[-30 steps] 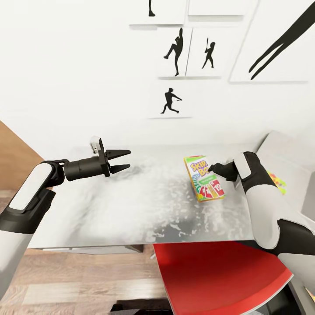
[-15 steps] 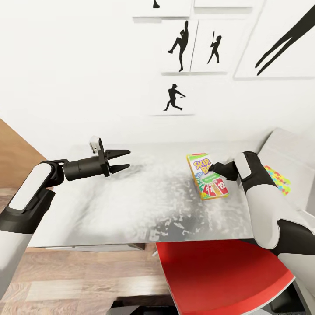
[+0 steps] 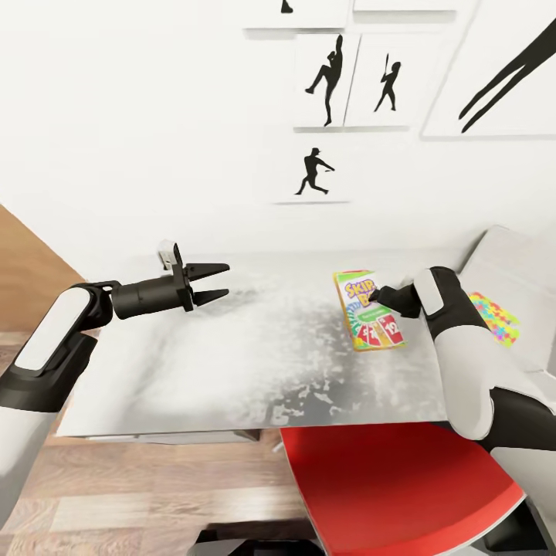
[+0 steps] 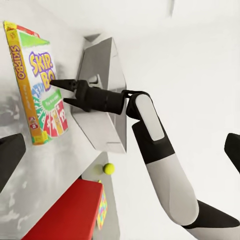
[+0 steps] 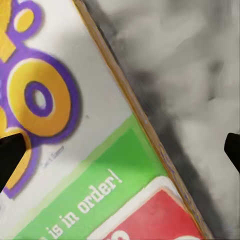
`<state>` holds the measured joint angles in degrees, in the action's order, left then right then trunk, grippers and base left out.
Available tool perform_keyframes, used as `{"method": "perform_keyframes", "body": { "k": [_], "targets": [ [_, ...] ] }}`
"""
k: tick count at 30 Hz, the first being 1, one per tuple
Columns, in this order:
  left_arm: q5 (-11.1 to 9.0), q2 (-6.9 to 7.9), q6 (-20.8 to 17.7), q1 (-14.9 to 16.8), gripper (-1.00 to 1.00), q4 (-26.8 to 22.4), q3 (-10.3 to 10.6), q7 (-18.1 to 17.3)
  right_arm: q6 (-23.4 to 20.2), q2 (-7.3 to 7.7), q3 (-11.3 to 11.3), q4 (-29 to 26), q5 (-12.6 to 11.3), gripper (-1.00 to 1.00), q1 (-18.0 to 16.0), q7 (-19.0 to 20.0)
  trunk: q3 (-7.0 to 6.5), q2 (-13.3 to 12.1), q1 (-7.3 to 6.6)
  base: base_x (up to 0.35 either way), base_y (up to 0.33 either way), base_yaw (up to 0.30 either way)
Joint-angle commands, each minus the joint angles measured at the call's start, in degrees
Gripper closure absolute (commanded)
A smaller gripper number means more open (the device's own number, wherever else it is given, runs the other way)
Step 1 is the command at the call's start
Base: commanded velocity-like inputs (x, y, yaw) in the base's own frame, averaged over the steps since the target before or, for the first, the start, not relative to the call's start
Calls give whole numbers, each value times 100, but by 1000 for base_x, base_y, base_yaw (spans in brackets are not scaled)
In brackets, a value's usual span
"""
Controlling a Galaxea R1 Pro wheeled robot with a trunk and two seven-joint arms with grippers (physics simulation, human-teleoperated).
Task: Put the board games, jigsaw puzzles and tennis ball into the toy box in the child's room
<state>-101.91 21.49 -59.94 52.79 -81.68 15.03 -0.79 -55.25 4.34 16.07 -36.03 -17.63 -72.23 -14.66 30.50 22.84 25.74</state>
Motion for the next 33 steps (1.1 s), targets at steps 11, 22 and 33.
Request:
{"method": "perform_keyframes", "body": {
  "k": [11, 22, 33],
  "targets": [
    [-5, 13, -6, 6, -100, 3, 3, -9, -12, -4, 3, 82, -103, -100, -1, -53, 9, 7, 5, 0, 269, 0],
    [-5, 13, -6, 7, -100, 3, 1, -9, -12, -4, 2, 80, -101, -100, -1, -54, 9, 7, 5, 0, 282, 0],
    [-5, 13, -6, 9, -100, 3, 3, -9, -4, -12, 1, 79, -101, -100, -1, -54, 9, 7, 5, 0, 282, 0]
  ]
}}
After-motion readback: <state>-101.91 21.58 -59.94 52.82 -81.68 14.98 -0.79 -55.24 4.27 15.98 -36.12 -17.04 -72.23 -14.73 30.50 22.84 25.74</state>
